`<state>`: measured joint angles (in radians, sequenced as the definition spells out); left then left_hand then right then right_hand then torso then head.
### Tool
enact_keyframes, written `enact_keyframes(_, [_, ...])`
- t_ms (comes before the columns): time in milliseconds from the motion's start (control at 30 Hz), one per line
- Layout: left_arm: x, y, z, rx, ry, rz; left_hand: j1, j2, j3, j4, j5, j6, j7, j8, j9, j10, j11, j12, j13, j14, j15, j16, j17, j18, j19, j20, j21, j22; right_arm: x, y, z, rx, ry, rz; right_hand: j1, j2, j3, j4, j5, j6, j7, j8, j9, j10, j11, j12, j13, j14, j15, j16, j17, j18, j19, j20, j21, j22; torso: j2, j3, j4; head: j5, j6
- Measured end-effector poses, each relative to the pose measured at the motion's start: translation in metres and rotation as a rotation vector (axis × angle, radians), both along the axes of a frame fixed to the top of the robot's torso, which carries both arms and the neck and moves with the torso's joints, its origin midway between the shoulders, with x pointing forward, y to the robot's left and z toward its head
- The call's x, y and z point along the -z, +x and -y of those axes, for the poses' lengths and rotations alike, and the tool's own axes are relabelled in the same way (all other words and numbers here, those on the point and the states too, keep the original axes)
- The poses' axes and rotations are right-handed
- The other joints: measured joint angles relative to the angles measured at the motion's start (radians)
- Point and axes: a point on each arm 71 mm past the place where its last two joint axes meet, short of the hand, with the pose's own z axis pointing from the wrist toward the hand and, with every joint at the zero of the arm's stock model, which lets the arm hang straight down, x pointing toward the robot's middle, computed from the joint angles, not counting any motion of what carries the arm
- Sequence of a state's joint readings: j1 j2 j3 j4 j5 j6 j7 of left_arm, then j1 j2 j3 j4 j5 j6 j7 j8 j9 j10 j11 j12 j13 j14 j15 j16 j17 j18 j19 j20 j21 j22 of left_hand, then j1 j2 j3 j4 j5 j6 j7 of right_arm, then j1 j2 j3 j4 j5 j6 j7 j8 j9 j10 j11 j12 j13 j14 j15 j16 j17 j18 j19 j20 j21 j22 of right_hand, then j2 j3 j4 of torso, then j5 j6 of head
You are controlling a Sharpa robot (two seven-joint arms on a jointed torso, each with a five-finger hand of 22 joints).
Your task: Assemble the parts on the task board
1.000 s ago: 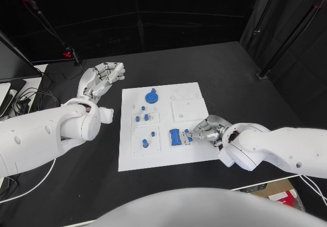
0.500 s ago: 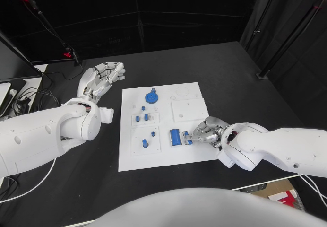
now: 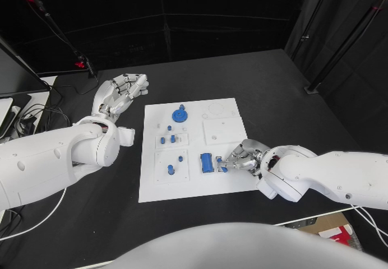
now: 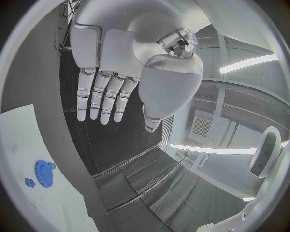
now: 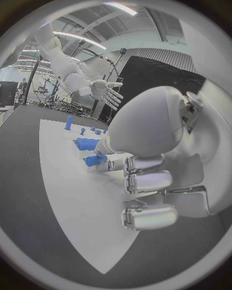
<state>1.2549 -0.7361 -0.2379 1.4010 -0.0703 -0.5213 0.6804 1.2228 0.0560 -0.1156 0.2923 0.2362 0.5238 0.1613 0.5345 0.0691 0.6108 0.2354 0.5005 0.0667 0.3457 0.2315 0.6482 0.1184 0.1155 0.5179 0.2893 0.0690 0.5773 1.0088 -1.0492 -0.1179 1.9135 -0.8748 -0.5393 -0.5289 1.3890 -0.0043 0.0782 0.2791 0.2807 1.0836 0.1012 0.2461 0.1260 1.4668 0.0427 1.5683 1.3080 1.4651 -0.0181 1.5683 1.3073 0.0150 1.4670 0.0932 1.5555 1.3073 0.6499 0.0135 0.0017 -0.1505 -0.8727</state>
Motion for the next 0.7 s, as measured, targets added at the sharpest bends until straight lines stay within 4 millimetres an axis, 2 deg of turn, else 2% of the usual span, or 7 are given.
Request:
enact_keyframes(67, [0.0,0.0,0.0,0.0,0.0,0.0,0.0,0.0,0.0,0.0,0.0,0.0,0.0,0.0,0.0,0.0,0.0,0.0,0.0,0.0,0.0,0.0,0.0,0.0,0.0,0.0,0.0,0.0,0.0002,0.0003,-0.0001,-0.001,-0.001,-0.001,-0.01,-0.007,-0.009,0.004,-0.006,0.003,0.0,-0.003,-0.001,0.0,0.0,0.0,0.0,0.0,0.0,0.0,0.0,0.0,0.0,0.0,0.0,0.0,0.0,0.0,0.0,0.001,0.0])
enact_keyframes(267, [0.0,0.0,0.0003,0.001,0.0,0.0,0.0,0.0,0.0,0.0,0.0,0.0,0.0,0.0,0.0,0.0,0.0,0.0,0.0,0.0,0.0,0.0,0.0,0.0,0.0,0.0,0.0,0.0,0.0007,0.0007,-0.0003,-0.003,-0.004,-0.003,-0.057,-0.002,-0.05,0.01,-0.048,0.008,0.005,-0.021,-0.004,0.0,0.0,0.0,0.0,0.0,0.0,0.0,0.0,0.0,0.0,0.0,0.0,0.0,0.0,-0.0003,0.0002,0.001,0.0])
enact_keyframes(467, [0.0,0.0002,0.0002,0.001,0.0,0.0,0.0,0.0,0.0,0.0,0.0,0.0,0.0,0.0,0.0,0.0,0.0,0.0,0.0,0.0,0.0,0.0,0.0,0.0,0.0,0.0,0.0,0.0,0.001,0.0009,-0.0001,-0.004,-0.005,-0.005,-0.112,-0.002,-0.098,0.012,-0.055,0.011,0.008,-0.038,-0.006,0.0,0.0,0.0,0.0,0.0,0.0,0.0,0.001,0.0,0.0,0.0,-0.004,0.0,0.0,-0.0004,0.0002,0.001,0.0])
enact_keyframes(700, [0.0001,0.0003,0.0,0.0,0.0,0.0,0.0,0.0,0.0,0.0,0.0,0.0,0.0,0.0,0.0,0.0,0.0,0.0,0.0,0.0,0.0,0.0,0.0,0.0,0.0,0.0,0.0,0.0,0.0012,0.0009,-0.0001,-0.004,-0.006,-0.005,-0.125,-0.005,-0.117,0.012,-0.055,0.011,0.008,-0.044,-0.006,0.0,0.0,0.0,0.0,0.0,0.0,0.0,0.001,0.0,0.0,0.0,-0.004,0.0,0.0,-0.0005,0.0002,0.001,0.0])
